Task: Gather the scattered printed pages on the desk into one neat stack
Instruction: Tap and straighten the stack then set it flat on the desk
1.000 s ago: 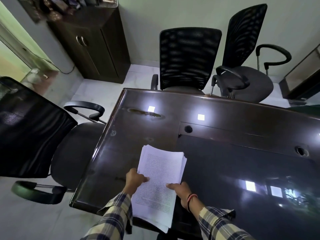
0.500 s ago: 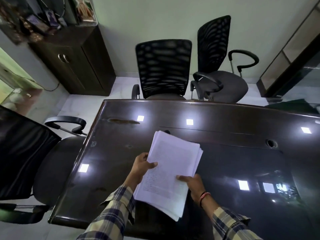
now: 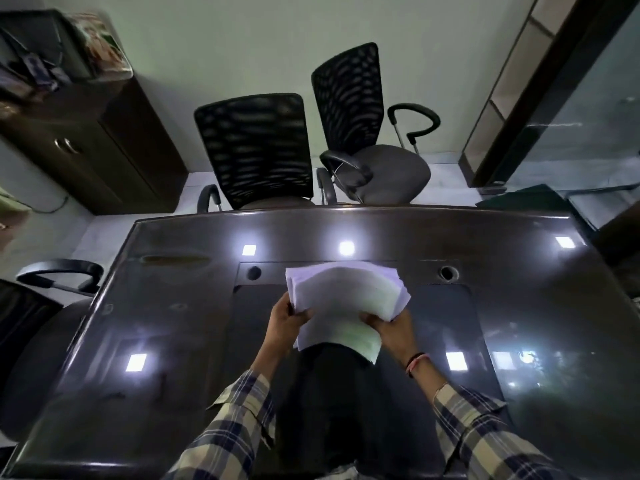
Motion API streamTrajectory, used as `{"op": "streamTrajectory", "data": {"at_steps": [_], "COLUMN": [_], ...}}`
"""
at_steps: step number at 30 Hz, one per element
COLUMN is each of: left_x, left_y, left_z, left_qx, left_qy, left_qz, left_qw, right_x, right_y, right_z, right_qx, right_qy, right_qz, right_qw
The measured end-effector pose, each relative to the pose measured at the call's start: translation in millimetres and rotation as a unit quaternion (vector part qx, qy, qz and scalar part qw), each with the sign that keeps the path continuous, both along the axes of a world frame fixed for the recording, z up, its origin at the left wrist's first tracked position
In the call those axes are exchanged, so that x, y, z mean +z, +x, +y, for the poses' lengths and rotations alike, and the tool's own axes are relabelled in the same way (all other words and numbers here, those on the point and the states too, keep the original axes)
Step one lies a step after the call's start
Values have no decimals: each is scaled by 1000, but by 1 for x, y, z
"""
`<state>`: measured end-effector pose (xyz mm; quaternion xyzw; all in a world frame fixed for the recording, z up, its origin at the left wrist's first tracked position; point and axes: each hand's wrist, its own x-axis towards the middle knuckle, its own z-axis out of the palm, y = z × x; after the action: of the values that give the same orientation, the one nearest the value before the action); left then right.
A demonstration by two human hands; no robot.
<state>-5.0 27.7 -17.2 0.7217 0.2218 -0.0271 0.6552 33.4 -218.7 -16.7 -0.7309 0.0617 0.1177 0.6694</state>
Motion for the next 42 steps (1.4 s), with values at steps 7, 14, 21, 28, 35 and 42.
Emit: {"op": "streamTrajectory", "data": {"at_steps": [7, 14, 21, 28, 35, 42], "left_x": [9, 22, 52, 50, 47, 54], "left_y": [-9, -3, 4, 23, 16, 21], "left_z": [-15, -12, -27, -23, -26, -29], "left_qx": [23, 22, 80, 138, 141, 186], "left_qy": [50, 37, -80, -77, -51, -50], "left_qz": [-4, -45, -145, -187, -165, -184], "left_qw": [998, 998, 983, 970, 975, 964], "right_x": [-7, -4, 40, 45, 41, 48], "right_y": [6, 20, 13, 17, 11, 10], "right_z": [-6, -2, 10, 23, 23, 25], "right_qx": [44, 65, -21, -76, -73, -81], "right_qy": [-38, -16, 96, 49, 34, 13], "right_qz": [-28, -56, -106, -169, -169, -185], "right_qw": [998, 996, 989, 981, 982, 979]}}
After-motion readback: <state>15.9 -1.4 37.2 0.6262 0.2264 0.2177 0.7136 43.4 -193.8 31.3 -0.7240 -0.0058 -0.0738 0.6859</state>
